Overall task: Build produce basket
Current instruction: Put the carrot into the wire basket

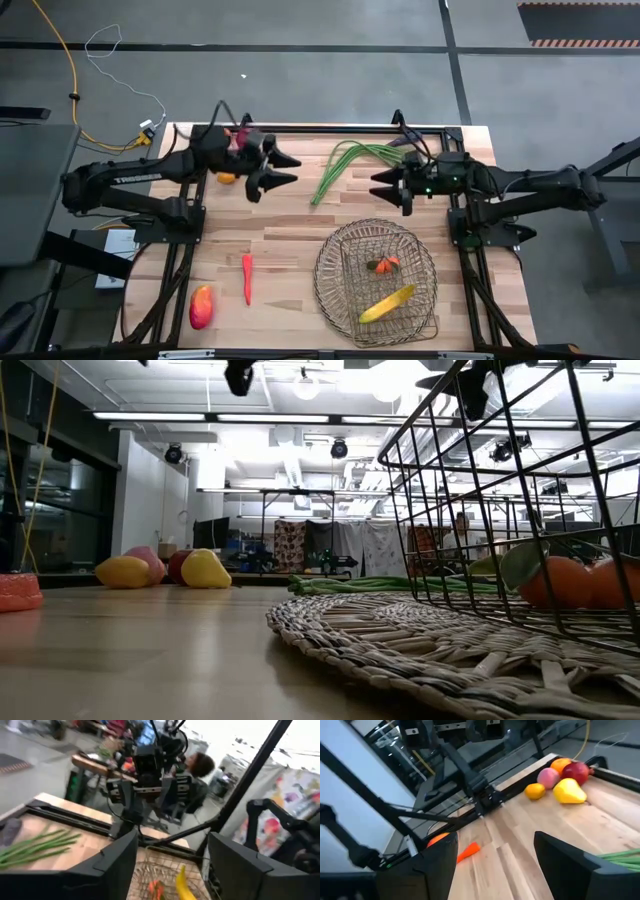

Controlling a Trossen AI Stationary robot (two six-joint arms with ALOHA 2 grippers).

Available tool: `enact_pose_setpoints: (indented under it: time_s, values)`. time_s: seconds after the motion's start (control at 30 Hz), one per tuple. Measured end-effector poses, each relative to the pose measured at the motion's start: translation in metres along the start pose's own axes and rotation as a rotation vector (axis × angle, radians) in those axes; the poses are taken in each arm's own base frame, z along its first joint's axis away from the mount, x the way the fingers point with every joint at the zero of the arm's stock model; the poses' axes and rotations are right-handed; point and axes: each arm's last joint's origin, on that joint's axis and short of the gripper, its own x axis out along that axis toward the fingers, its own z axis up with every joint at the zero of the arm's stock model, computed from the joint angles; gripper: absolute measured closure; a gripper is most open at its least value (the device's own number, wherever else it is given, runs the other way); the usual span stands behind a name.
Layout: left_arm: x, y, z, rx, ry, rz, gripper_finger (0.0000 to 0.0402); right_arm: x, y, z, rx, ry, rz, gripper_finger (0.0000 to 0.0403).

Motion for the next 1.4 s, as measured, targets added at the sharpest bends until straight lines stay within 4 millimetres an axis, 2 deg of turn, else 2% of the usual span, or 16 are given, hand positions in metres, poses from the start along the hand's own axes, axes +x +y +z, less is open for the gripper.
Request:
enact_pose_setpoints:
  time_s: [0.17, 0.37, 0.63, 0.93, 1.17, 1.4]
  values:
    - [-0.022, -0.010, -0.033, -0.044, -0.112, 0.065, 0.0196, 0.000, -0.003, 0.002, 0.004, 0.005, 0.008, 0.0151]
    - [-0.050, -0.017, -0.052, -0.026, -0.189, 0.104, 0.0202, 0.000, -0.001, 0.008, -0.077, -0.060, 0.034, 0.0151]
    - [-0.059, -0.020, -0.050, 0.046, -0.213, 0.106, 0.0201, 0.000, -0.001, 0.009, -0.276, -0.076, 0.013, 0.0151]
    - [-0.057, -0.019, -0.052, 0.045, -0.200, 0.113, 0.0200, -0.002, 0.005, 0.020, -0.245, -0.198, 0.065, 0.0151]
    - [-0.057, -0.019, -0.052, 0.044, -0.196, 0.112, 0.0200, -0.002, 0.005, 0.020, -0.221, -0.194, 0.072, 0.0151]
    - [-0.057, -0.019, -0.052, -0.094, -0.193, 0.077, 0.0187, -0.002, 0.006, 0.020, -0.222, -0.193, 0.077, 0.0151]
